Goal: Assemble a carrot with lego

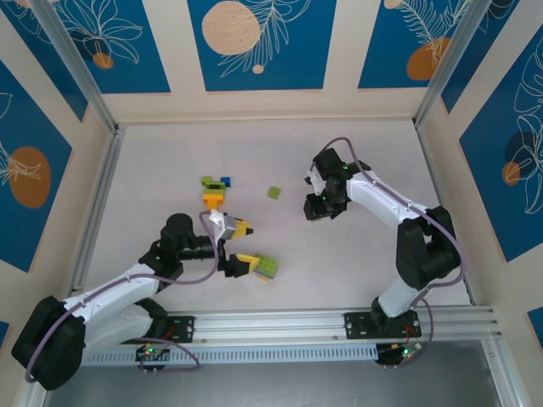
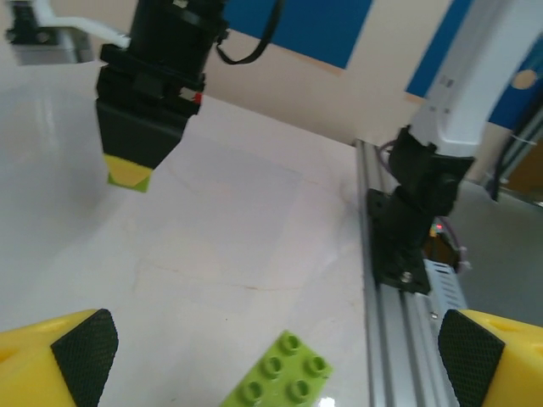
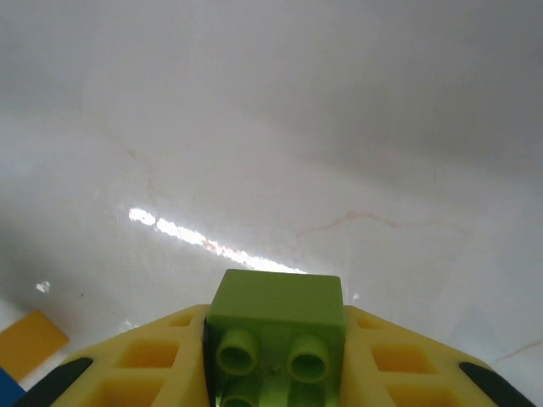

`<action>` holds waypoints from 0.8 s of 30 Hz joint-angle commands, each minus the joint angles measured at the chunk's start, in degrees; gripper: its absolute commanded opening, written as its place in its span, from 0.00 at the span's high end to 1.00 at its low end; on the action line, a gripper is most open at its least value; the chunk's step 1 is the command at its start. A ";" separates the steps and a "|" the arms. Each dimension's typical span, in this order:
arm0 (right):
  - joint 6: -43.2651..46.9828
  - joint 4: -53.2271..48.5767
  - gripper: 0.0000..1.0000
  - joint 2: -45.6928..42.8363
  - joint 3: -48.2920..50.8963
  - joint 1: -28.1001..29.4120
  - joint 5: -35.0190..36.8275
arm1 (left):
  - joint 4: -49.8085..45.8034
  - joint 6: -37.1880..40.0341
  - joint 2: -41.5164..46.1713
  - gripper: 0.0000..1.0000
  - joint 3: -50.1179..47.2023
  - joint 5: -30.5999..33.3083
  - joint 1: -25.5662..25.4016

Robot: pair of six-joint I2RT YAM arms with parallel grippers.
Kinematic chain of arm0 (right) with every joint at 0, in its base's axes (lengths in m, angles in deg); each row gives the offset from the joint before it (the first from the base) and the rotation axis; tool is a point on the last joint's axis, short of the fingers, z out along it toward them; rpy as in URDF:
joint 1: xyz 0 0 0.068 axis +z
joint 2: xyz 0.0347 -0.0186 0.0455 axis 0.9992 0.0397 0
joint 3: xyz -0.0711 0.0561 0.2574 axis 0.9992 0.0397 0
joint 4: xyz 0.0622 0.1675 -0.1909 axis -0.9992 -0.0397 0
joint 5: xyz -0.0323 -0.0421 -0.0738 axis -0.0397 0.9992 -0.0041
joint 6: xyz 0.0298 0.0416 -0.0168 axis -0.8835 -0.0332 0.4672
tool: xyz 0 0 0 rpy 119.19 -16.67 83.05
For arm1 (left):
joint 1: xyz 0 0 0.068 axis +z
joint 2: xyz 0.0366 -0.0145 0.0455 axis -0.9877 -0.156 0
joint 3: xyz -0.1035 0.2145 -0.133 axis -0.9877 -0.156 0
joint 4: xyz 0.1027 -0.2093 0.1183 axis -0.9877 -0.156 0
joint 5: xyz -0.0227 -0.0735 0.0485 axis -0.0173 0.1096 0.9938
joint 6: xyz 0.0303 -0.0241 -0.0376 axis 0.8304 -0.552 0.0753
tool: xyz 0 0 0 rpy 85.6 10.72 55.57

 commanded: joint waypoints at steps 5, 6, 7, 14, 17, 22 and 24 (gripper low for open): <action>-1.27 -2.33 0.66 -5.76 3.40 1.04 -1.83 | 7.53 5.77 -2.70 0.00 -3.74 2.68 -6.14; -1.24 -2.80 0.66 -6.05 3.34 1.07 -1.67 | 8.34 6.14 -3.81 0.00 -3.82 2.76 -6.30; -1.20 -3.15 0.66 -6.23 3.11 1.24 -1.50 | 8.57 6.80 -4.56 0.00 -3.82 3.24 -6.47; -2.24 -6.77 0.66 -6.64 0.47 2.27 0.36 | 13.04 10.45 -10.25 0.00 -4.20 6.49 -7.30; -3.46 -7.70 0.66 -6.96 -0.21 3.25 0.91 | 15.47 12.18 -13.84 0.00 -4.00 7.56 -7.19; -4.69 -9.53 0.66 -7.36 -0.96 4.72 2.21 | 18.51 14.31 -20.76 0.00 -2.94 6.43 -6.84; -4.92 -10.13 0.66 -7.59 -0.91 4.84 2.58 | 20.17 14.33 -22.54 0.00 -3.03 4.72 -6.45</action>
